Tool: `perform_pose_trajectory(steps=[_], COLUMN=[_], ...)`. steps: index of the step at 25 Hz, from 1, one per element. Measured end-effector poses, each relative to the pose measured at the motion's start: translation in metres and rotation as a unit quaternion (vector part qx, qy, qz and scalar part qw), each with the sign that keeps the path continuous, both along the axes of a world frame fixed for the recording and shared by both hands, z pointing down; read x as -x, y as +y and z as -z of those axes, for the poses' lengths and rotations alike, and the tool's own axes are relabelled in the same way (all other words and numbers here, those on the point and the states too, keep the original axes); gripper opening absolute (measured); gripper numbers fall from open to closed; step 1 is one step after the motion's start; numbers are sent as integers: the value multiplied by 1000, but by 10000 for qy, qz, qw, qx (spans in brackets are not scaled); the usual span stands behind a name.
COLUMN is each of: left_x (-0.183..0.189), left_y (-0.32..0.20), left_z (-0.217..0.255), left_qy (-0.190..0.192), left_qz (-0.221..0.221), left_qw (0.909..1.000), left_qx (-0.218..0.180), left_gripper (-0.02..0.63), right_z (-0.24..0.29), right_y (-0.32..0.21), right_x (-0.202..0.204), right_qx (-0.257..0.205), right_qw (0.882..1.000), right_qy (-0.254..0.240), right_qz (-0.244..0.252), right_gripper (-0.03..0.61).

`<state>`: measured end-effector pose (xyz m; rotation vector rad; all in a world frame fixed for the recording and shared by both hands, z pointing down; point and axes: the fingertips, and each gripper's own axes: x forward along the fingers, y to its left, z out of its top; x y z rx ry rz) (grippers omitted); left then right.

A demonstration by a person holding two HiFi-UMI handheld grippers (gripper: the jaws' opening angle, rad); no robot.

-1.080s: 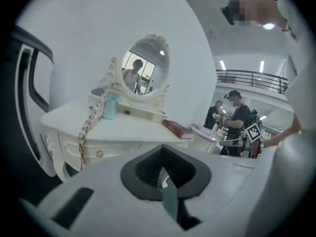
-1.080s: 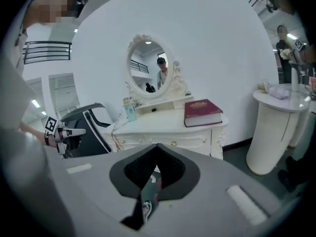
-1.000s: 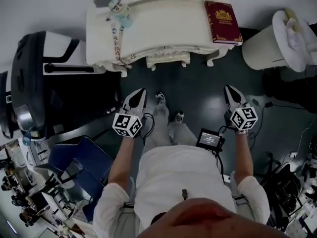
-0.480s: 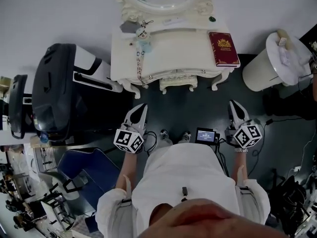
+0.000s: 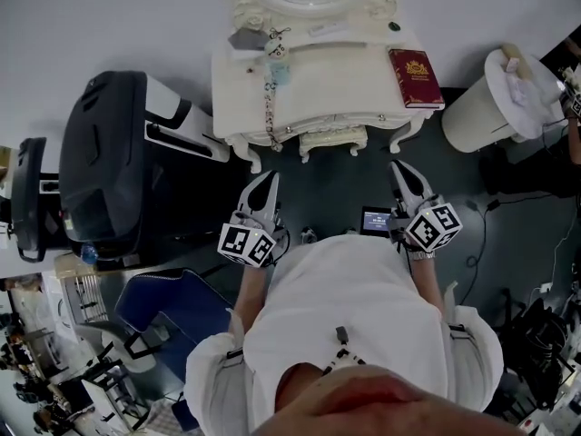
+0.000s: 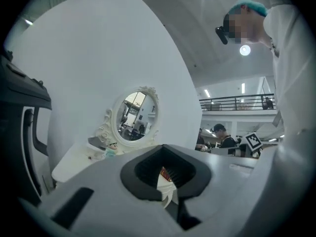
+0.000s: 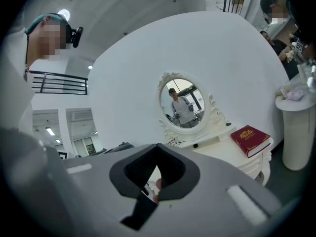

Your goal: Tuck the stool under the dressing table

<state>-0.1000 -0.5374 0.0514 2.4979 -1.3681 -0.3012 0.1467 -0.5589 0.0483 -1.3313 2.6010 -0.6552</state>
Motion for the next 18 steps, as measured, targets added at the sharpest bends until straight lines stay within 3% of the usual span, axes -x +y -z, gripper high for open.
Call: perform_pose_trajectory(steps=[7,13,18], left_x=[-33,-57,-101], left_y=[4,4,-1], left_z=[-7,-3,2], left_qy=[-396,-331,-300], left_qz=[-771,-639,-582], left_qw=[9962,9974,9978], left_qx=[1,88,103], left_gripper=[8,8,8], right_z=[-12,-13,-11], right_y=[11,4,-6], right_x=[37,14,-24], right_qx=[-31,30,79], right_qw=[9998,9997,9996], right_qy=[165,157,44], right_qz=[73,182,251], right_gripper=[6,6,6])
